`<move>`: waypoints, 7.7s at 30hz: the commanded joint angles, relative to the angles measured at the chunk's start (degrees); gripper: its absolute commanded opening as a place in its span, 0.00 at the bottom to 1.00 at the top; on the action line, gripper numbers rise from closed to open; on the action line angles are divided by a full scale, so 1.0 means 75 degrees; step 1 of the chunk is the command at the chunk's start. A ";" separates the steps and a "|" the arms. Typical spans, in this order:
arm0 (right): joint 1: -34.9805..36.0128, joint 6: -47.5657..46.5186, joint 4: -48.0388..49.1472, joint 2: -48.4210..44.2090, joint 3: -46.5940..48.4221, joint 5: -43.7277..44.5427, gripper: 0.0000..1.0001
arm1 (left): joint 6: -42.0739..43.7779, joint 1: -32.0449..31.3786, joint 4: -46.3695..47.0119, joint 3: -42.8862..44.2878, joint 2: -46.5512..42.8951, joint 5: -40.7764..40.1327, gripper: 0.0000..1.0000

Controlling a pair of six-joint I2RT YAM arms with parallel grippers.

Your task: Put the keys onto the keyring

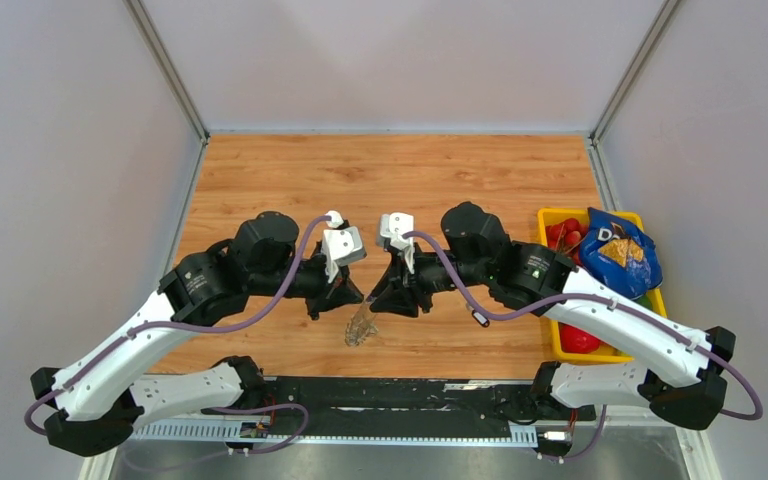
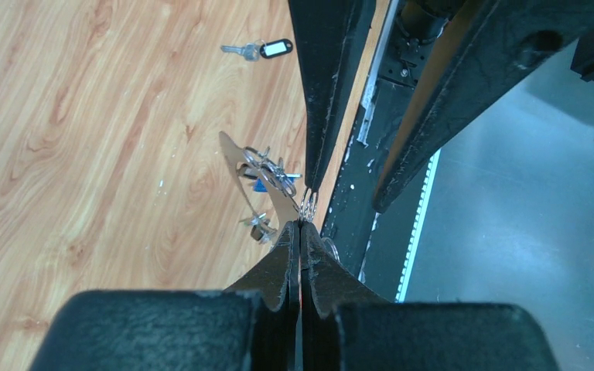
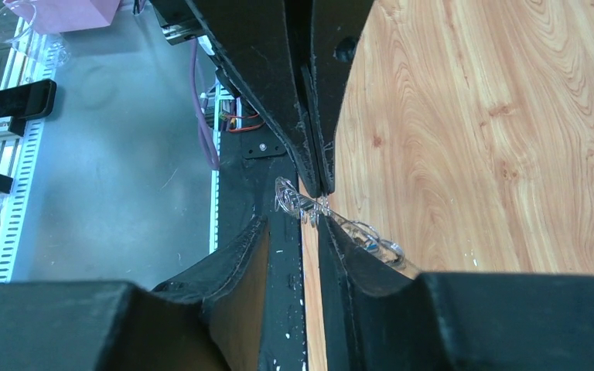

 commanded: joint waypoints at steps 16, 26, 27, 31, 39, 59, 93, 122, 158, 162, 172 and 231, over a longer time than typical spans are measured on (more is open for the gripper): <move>-0.0005 0.0219 0.0713 0.0318 0.0343 0.0246 0.33 | 0.0253 -0.0120 0.0602 0.0186 -0.0325 0.0274 0.00; -0.0007 0.0047 0.0812 -0.0011 0.0428 0.0165 0.41 | 0.0284 -0.0153 0.0597 0.0120 -0.0391 0.0246 0.00; -0.0005 -0.0029 0.0816 -0.0032 0.0427 0.0136 0.43 | 0.0281 -0.0156 0.0598 0.0120 -0.0399 0.0247 0.00; -0.0011 -0.0374 0.0723 -0.0154 0.0440 0.0023 0.46 | 0.0260 -0.0165 0.0582 0.0119 -0.0395 0.0255 0.00; -0.0009 -0.0915 0.0323 0.0095 0.0609 -0.0662 0.43 | 0.0277 -0.0187 0.0581 0.0151 -0.0409 0.0293 0.00; -0.0006 -0.1123 0.0207 0.0293 0.0514 -0.0693 0.25 | 0.0364 -0.0239 0.0564 0.0194 -0.0477 0.0345 0.00; 0.0893 0.1347 0.4035 -0.2080 -0.1513 0.1147 0.00 | -0.0434 -0.0261 0.4623 -0.1878 -0.2797 0.0881 0.46; 0.2300 -0.0471 1.0173 -0.2823 -0.4301 0.3050 0.00 | -0.1845 -0.0265 0.7725 -0.3002 -0.3087 0.1513 0.33; 0.2321 -0.0792 1.0334 -0.2094 -0.3606 0.2019 0.00 | -0.2726 -0.0265 0.9293 -0.3212 -0.2371 0.2146 0.24; 0.2324 -0.0815 1.0308 -0.2095 -0.3597 0.2026 0.00 | -0.2712 -0.0259 0.9274 -0.3208 -0.2386 0.2168 0.23; 0.2325 -0.0839 1.0183 -0.2069 -0.3579 0.2041 0.00 | -0.2650 -0.0261 0.9156 -0.3151 -0.2499 0.2074 0.20; 0.2313 0.0606 0.3021 -0.3955 -0.3121 0.7181 0.66 | -0.0646 -0.0265 0.6943 -0.3208 -0.3263 0.1546 0.00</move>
